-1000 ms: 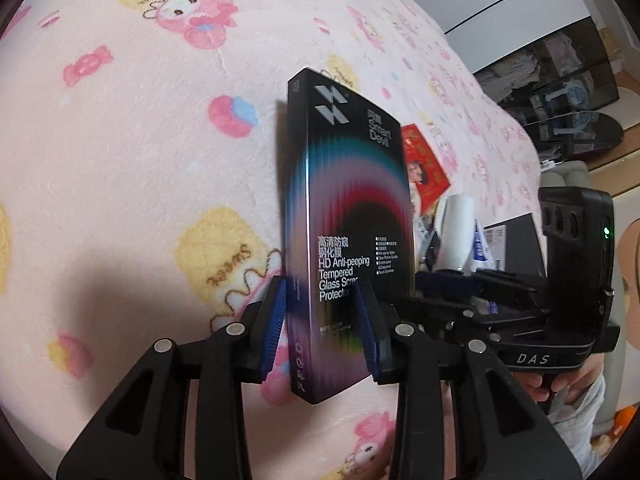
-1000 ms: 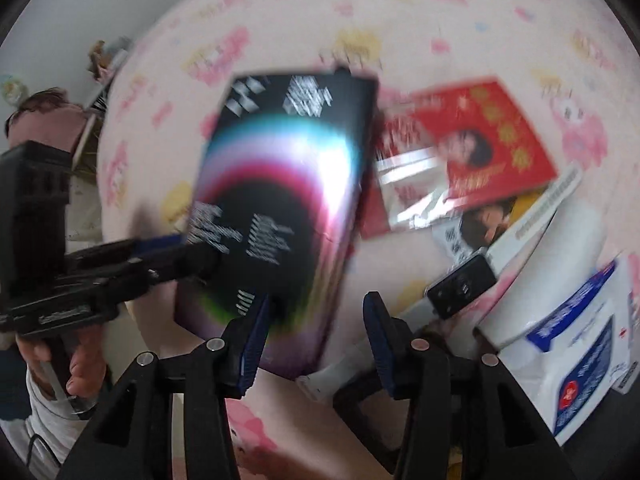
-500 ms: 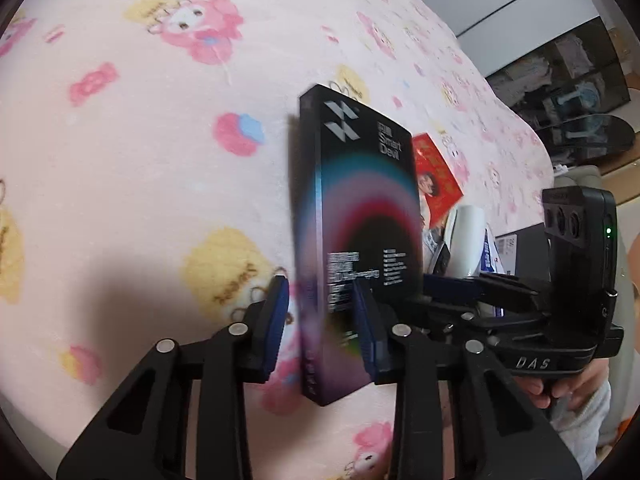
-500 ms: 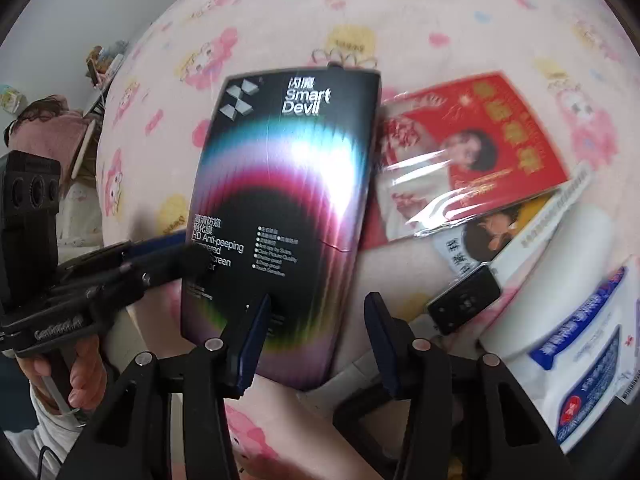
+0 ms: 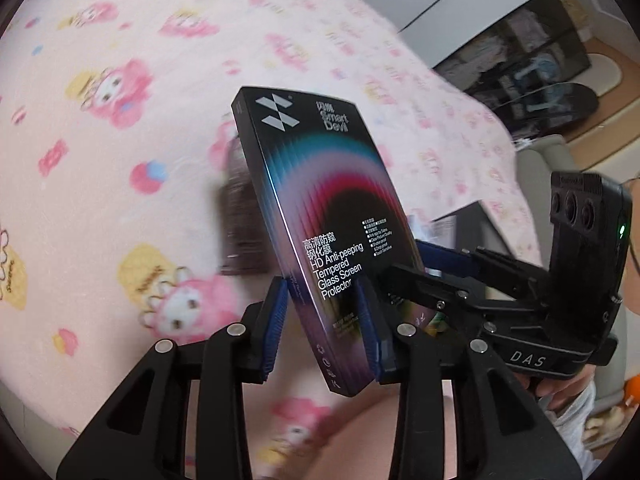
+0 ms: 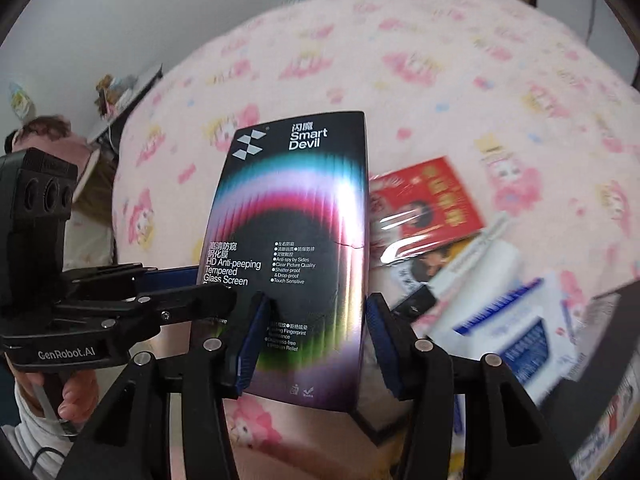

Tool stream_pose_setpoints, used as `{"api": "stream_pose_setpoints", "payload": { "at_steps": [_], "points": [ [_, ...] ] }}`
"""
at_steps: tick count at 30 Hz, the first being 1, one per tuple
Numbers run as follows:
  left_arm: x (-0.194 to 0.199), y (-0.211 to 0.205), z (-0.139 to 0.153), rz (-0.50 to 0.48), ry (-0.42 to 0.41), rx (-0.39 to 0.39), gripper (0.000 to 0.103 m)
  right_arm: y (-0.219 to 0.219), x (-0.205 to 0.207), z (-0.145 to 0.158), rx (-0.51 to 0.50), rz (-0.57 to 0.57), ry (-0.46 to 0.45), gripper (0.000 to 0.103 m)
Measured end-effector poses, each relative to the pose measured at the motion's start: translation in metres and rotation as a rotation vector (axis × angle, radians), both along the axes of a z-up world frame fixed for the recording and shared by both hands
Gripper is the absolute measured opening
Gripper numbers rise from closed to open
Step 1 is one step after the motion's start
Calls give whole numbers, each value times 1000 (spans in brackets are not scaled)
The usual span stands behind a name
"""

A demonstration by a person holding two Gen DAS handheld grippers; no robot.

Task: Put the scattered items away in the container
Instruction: 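Lift the Smart Devil box with the left tool toward the black box, then lower the Smart Devil box into the black box beside the kit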

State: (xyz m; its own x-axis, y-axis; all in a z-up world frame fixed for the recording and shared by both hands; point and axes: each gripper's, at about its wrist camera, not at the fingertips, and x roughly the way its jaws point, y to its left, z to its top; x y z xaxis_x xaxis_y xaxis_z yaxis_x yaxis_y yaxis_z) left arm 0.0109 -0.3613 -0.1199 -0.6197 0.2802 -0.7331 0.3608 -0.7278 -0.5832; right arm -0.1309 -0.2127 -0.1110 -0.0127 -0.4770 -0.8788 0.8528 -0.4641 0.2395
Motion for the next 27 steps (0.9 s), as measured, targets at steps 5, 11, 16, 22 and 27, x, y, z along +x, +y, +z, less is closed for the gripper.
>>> {"api": "stream_pose_setpoints", "payload": {
  "at_steps": [5,11,16,22,27],
  "points": [
    [-10,37,43,-74,69,-29,35,55,3,45,-74,-68,52,46],
    [-42,103,79,-193,110,-50,35,133,3,79,-117,-163,126,46],
    [-78,170,89,-318,95,-22,35,215,-10,85,-127,-274,155,46],
    [-148,257,83,-476,65,-18,35,329,-45,77,-136,-397,151,46],
    [-205,315,54,-570,5,-10,35,389,-81,57,-89,-530,145,47]
  ]
}}
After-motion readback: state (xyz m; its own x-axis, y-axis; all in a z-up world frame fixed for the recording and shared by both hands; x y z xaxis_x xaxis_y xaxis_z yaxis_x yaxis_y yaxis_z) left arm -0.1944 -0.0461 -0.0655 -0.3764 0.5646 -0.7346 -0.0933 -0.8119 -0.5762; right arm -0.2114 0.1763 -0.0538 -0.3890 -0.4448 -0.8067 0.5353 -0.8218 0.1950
